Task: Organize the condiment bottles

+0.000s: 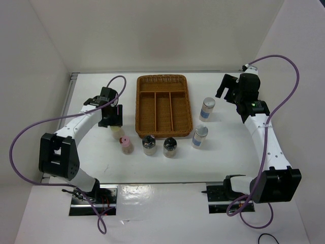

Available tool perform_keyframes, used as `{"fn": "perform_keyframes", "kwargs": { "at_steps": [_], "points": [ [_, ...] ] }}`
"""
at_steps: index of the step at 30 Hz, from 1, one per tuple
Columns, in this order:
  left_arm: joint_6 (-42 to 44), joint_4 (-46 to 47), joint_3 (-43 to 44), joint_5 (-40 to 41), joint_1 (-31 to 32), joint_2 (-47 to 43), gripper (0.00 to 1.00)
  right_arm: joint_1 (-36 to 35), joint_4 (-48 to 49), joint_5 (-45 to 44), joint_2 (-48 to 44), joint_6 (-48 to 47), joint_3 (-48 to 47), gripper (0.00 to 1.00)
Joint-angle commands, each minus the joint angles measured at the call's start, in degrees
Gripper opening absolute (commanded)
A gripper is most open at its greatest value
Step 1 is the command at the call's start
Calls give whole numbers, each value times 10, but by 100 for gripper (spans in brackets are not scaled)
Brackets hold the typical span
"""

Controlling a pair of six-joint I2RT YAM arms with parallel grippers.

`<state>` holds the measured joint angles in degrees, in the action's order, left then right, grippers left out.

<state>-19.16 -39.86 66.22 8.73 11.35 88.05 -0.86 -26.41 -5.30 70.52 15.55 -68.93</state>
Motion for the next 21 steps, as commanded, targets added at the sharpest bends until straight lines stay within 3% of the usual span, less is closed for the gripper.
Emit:
{"fn": "perform_keyframes", "kwargs": {
  "at_steps": [1,8,12,21],
  "points": [
    [13,7,2,-5,1,9,72,4,2,7,-9,1,2,99],
    [13,2,15,-10,1,14,50,4,-3,7,-9,1,2,99],
    [8,-9,39,-4,1,2,43,4,-3,7,-9,1,2,99],
    [15,-45,198,8,1,-11,41,4,2,24,1,1,2,99]
  ]
}}
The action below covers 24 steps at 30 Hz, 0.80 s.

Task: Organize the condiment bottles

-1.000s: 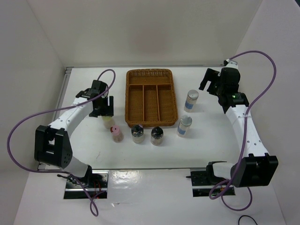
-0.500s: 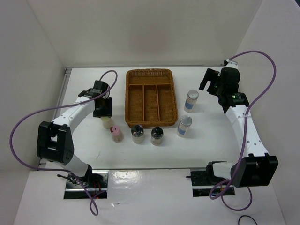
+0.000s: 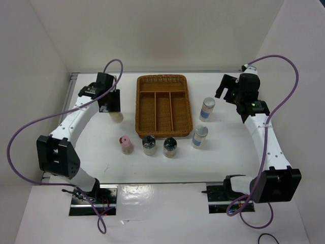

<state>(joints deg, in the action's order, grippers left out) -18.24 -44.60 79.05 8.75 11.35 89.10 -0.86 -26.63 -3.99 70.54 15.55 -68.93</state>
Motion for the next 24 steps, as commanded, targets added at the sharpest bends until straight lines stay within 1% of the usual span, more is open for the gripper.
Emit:
{"fn": "perform_keyframes", "kwargs": {
  "at_steps": [1,2,5,6,13,21,24],
  "points": [
    [11,2,88,8,6,-5,41,4,4,11,1,1,2,99],
    [11,2,123,8,6,3,41,4,4,11,1,-4,2,99],
    [23,-3,172,3,18,41,41,4,10,16,7,-4,2,99],
    [23,-3,202,-2,26,52,41,-1,10,16,13,-4,2,99],
    [45,-3,313,-9,85,162,41,-6,20,22,19,-15,13,99],
    [58,2,394,-15,103,253,41,-6,25,22,24,-20,19,99],
    [58,2,400,-21,104,269,41,-6,26,28,24,-20,19,99]
  ]
}}
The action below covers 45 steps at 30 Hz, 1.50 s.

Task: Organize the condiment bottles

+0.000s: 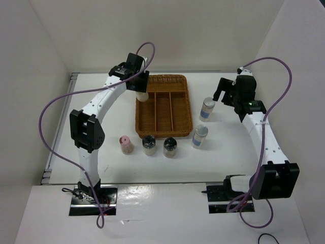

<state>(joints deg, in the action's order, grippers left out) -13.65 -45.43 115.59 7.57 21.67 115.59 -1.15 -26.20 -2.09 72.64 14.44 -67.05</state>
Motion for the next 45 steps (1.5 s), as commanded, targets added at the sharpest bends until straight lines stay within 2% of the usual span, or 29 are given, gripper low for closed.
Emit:
{"fn": "perform_keyframes", "kwargs": {
  "at_steps": [1,18,19,25,32,37,38,39,43,45],
  "points": [
    [18,16,34,-9,0,13,41,-9,21,9,3,-9,0,99],
    [23,10,72,-20,11,96,41,-9,26,25,36,-14,-5,99],
    [28,10,78,-20,11,103,43,-9,26,25,36,-14,-5,99],
    [39,-12,111,-7,16,132,43,-9,26,31,42,-14,-5,99],
    [44,-35,139,-2,16,153,49,-9,32,31,42,-9,0,99],
    [44,-41,139,3,21,158,63,-9,32,31,42,-9,0,99],
    [49,-41,139,9,21,158,75,-9,32,31,42,-9,0,99],
    [49,-49,139,15,21,158,81,-9,32,31,42,-9,0,99],
    [60,-71,153,15,21,152,91,-9,26,25,42,-9,0,99],
    [60,-80,167,10,21,145,92,-9,21,25,42,-9,-6,99]
  ]
}}
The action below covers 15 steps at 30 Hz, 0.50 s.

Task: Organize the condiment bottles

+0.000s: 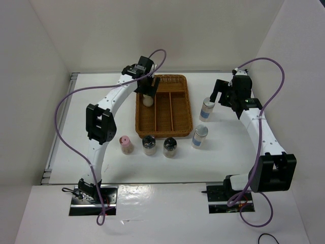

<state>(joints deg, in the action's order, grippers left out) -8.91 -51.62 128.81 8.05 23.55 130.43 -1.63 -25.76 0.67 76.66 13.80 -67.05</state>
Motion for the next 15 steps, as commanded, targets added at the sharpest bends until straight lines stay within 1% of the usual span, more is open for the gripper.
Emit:
{"fn": "perform_keyframes", "kwargs": {
  "at_steps": [1,4,5,8,9,10,11,12,13,14,15],
  "points": [
    [13,-26,41,5,3,-17,93,-4,17,-2,-4,-3,-6,99],
    [6,-37,47,-3,3,-62,96,-4,17,-2,-16,-3,-6,99],
    [6,-38,27,-3,3,-96,96,-4,17,-2,-16,-3,-6,99],
    [0,-38,-35,-3,3,-159,99,-4,17,-2,-21,-3,-6,99],
    [0,-38,-91,12,3,-203,99,-4,12,-7,-21,-3,-6,99],
    [-8,-38,-122,17,3,-228,99,-4,11,-8,-21,-3,-6,99],
    [-20,-31,-153,17,3,-279,99,-4,11,-8,-27,-3,-1,99],
    [-27,-31,-218,17,3,-305,99,-4,11,-8,-27,-3,-1,99],
    [-35,-31,-250,12,3,-330,99,-9,11,-8,-27,-3,-1,99],
    [-52,-23,-281,5,3,-378,99,-9,11,-8,-34,-3,4,99],
    [-59,-15,-312,-6,3,-401,99,-9,11,-8,-34,3,4,99]
  ]
}}
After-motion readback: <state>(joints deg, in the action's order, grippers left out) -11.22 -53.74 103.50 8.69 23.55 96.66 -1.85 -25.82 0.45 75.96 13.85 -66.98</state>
